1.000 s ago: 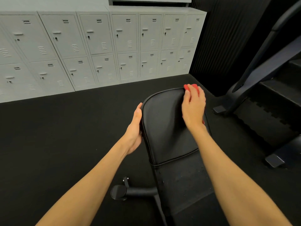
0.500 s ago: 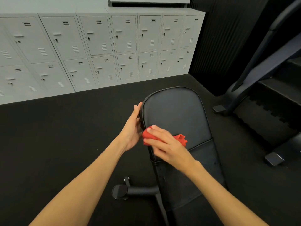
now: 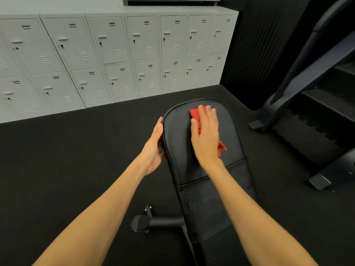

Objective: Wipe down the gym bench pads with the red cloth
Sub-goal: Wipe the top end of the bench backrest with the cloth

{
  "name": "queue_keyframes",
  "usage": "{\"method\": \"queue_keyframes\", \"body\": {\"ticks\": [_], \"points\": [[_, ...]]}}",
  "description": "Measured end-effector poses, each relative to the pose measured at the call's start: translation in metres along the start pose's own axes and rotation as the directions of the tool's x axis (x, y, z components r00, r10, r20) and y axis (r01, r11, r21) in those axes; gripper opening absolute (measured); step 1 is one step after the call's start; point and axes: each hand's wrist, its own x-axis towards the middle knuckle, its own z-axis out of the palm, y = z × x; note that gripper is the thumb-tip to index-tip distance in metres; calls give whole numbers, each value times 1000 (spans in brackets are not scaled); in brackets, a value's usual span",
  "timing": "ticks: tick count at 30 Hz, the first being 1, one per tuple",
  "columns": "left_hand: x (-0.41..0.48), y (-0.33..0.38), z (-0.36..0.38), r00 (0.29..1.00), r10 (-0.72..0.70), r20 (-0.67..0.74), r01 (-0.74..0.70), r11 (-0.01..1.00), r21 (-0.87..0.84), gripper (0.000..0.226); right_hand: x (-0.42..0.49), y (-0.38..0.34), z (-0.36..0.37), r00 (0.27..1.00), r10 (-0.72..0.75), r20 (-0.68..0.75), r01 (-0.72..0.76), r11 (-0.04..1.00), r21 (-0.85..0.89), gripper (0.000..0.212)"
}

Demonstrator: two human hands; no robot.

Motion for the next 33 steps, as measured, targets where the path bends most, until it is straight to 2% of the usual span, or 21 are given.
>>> {"method": "queue_keyframes", "body": {"ticks": [3,5,6,8,9,10,11,13,14,15,17,19,23,27,30,31,33], "points": [[1,-1,-1,1000,6,22,-5,1000,-12,49,-34,-13,8,979,-183,92,182,983,17,46],[2,0,-2,999,11,41,-11,1000,-8,50,-54,-12,4,921,-339,193,333,941,63,48],[1,1,-2,999,14,47,-14,1000,3,50,-61,-7,-1,853,-445,271,438,894,90,48],[2,0,-4,999,26,29,-27,999,35,50,-67,7,-16,641,-648,412,653,742,151,43],[3,-1,-4,999,38,16,-38,998,51,47,-64,14,-25,564,-696,445,702,687,185,40],[4,-1,-5,999,51,7,-51,996,68,44,-58,19,-32,565,-702,433,694,688,212,39],[4,-2,-5,998,61,1,-61,994,85,42,-49,23,-38,644,-663,381,629,743,229,39],[4,-3,-3,998,67,-12,-65,991,120,42,-21,30,-45,884,-423,200,375,896,237,41],[4,-2,-3,998,65,-17,-62,990,127,43,-4,33,-46,962,-248,116,216,947,237,42],[4,-3,-2,998,58,-23,-54,991,125,44,11,36,-44,995,-79,60,64,973,220,43],[5,-4,-3,998,46,-35,-42,994,105,45,33,38,-35,985,170,-10,-166,974,154,47],[5,-4,-3,998,38,-44,-33,995,91,48,34,31,-20,970,235,-62,-229,970,86,49],[4,-4,0,999,17,-31,-16,999,47,60,12,10,-3,1000,21,-18,-21,1000,11,47],[2,-2,-4,1000,6,12,-7,1000,28,62,-22,-6,5,972,-216,95,217,976,4,42],[2,2,-8,1000,5,31,-7,999,41,56,-53,-6,3,898,-384,213,385,922,38,41],[1,2,-9,999,4,34,-5,999,39,55,-61,-2,0,856,-446,261,446,893,61,41],[0,2,-8,999,0,43,-2,999,34,56,-71,9,-9,721,-581,377,596,798,91,40]]}}
